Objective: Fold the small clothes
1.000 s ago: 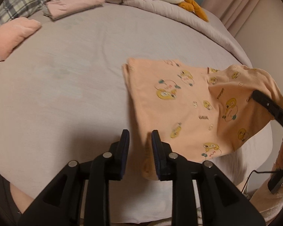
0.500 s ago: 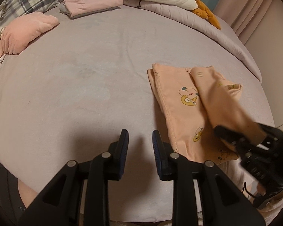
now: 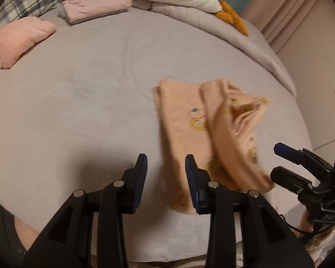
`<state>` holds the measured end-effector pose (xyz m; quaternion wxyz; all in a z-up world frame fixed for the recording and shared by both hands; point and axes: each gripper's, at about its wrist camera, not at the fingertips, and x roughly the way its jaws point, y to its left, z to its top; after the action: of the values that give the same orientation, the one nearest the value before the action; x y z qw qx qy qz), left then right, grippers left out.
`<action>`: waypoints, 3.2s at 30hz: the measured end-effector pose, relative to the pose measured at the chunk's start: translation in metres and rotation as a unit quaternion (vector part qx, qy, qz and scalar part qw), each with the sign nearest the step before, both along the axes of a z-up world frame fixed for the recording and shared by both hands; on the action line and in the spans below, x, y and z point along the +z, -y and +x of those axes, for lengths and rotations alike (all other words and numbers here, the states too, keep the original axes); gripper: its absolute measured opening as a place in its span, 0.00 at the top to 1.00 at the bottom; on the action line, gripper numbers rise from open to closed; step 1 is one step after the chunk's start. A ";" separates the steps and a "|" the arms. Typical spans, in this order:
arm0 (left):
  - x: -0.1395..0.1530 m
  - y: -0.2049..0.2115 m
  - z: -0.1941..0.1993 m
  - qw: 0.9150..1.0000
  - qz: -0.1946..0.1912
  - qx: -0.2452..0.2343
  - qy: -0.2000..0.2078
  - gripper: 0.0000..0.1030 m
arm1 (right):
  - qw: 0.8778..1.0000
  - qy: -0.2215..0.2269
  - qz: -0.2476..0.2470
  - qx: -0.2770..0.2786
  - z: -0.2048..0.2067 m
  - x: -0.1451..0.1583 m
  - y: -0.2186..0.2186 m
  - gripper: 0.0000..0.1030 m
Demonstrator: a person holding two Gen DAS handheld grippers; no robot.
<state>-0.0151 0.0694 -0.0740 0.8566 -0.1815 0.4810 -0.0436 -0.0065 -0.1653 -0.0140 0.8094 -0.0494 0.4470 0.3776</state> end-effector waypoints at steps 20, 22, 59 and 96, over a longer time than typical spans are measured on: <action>-0.016 0.100 0.091 0.991 0.019 -0.132 -0.015 0.32 | 0.992 -0.028 -0.024 -0.119 0.024 -0.028 0.062 0.41; -0.023 0.101 0.097 0.991 0.025 -0.130 -0.017 0.41 | 0.992 -0.031 -0.026 -0.122 0.023 -0.030 0.063 0.41; -0.040 0.056 0.046 0.997 -0.006 -0.074 -0.022 0.71 | 0.991 -0.092 -0.060 -0.081 0.007 -0.064 0.037 0.41; 0.003 0.088 0.089 0.990 -0.043 -0.113 0.067 0.64 | 0.988 -0.050 0.051 -0.137 0.072 -0.028 0.045 0.74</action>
<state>0.0738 -0.0185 -0.0713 0.8681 -0.1595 0.4371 -0.1728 0.0656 -0.2100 -0.0419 0.8316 0.0726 0.4698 0.2872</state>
